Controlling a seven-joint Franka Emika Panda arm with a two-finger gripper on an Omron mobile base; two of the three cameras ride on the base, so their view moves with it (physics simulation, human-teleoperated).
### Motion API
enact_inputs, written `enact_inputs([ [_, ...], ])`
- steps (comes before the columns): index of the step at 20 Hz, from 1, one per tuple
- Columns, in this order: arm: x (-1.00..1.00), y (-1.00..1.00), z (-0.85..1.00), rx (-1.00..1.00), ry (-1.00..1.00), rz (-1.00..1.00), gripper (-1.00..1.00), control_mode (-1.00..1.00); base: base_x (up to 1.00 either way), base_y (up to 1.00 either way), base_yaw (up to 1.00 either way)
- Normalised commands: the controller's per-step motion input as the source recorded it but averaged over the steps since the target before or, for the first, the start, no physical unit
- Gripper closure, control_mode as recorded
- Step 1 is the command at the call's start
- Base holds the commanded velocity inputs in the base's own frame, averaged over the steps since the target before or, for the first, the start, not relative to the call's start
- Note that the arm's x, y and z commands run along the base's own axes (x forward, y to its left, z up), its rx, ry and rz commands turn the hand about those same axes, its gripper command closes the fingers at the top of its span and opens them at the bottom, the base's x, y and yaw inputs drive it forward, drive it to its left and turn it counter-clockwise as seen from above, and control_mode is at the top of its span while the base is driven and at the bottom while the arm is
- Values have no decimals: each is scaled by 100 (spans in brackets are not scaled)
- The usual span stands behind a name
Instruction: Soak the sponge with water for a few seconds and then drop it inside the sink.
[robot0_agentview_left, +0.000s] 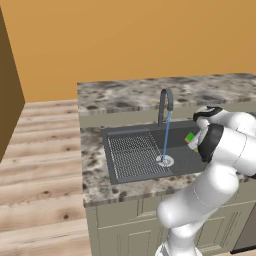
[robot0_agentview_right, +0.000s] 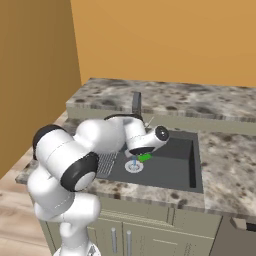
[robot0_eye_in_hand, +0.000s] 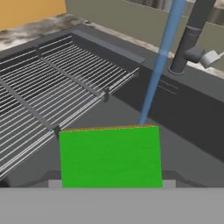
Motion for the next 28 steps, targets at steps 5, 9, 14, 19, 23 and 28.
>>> enact_inputs([
  [5,23,4,-12,0,0,0,100,-100,0,0,0],
  [9,21,0,-7,0,0,0,100,-100,0,0,0],
  [14,32,1,-16,0,0,0,100,-100,0,0,0],
  [19,29,3,-17,1,0,1,100,-100,0,0,0],
  [23,2,0,-2,9,-6,6,100,-100,0,0,0],
  [28,0,0,0,13,-8,9,100,-100,0,0,0],
])
